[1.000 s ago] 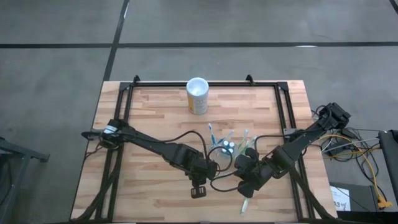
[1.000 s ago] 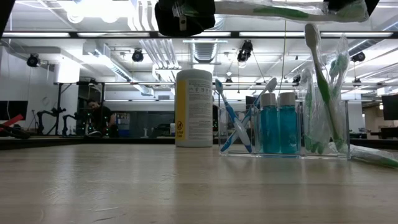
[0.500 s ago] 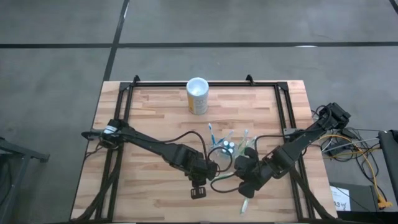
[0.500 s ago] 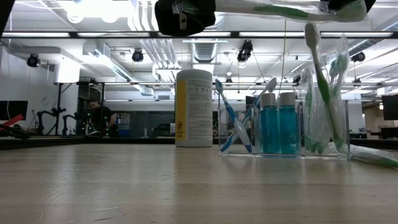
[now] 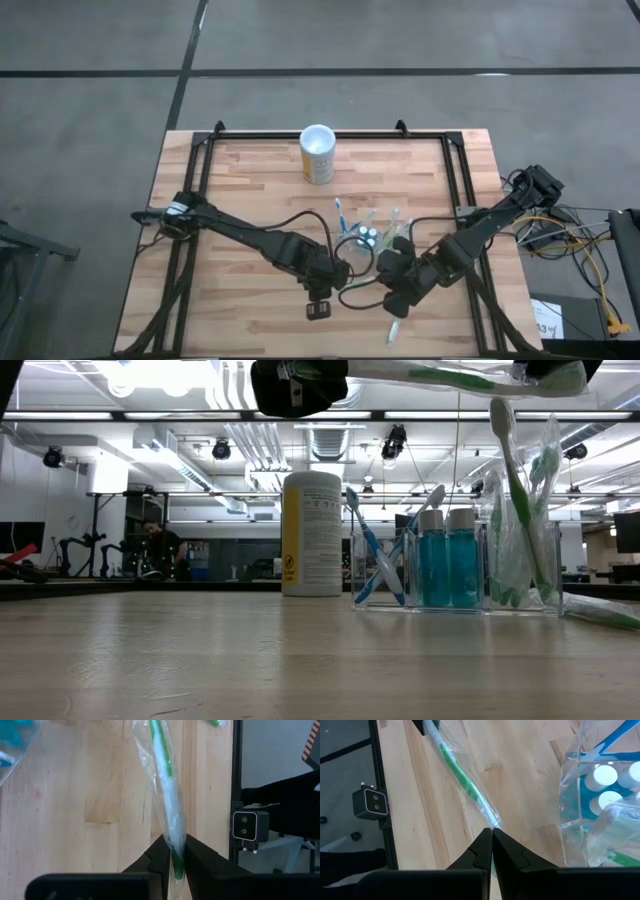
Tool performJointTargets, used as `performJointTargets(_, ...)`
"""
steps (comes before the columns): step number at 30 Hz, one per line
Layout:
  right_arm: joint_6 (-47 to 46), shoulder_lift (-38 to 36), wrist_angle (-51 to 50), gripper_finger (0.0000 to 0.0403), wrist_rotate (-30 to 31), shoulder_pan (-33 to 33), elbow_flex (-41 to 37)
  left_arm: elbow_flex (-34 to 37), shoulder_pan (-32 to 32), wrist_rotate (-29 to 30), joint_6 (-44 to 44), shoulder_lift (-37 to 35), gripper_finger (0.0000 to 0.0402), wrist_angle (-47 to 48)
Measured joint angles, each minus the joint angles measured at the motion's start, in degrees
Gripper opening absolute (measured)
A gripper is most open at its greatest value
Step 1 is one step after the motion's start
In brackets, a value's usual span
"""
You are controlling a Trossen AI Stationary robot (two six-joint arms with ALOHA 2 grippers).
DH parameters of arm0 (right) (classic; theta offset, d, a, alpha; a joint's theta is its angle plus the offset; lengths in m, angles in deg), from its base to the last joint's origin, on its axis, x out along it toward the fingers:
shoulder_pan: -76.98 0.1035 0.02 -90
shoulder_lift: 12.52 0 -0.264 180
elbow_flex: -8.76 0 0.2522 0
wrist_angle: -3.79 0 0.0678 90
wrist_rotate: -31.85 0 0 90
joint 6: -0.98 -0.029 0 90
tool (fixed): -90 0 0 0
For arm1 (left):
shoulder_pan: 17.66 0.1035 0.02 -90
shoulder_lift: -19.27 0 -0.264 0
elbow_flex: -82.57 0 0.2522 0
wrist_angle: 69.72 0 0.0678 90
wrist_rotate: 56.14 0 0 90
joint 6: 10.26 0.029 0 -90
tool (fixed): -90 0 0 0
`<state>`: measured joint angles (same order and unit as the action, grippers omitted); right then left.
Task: Pick & Place toothbrushing station
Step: Put the green toothbrush into the right section of the transparent organizer
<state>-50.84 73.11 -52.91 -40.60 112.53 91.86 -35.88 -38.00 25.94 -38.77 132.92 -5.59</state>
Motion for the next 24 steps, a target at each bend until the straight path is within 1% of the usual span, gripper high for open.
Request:
performJointTargets(5, 0.0, 0.0, 0.1, 0.0009, -0.1, 0.1, 0.0, 0.0, 0.0, 0.1, 2.9, 0.0, 0.0046, -0.5)
performJointTargets(14, -1.8, 0.0, 0.2, 0.0009, -0.2, 0.1, 0.0, 0.0, 0.0, 0.0, 2.9, 0.0, 0.0033, -0.8)
performJointTargets(21, -1.8, 0.0, 0.2, 0.0009, 0.0, 0.1, 0.0, 0.0, 0.0, -0.1, 3.0, 0.0, 0.0040, -0.9)
performJointTargets(24, -1.8, 0.0, 0.3, 0.0009, 0.0, 0.1, 0.0, 0.0, 0.0, -0.9, 3.0, 0.0, 0.0037, -0.9)
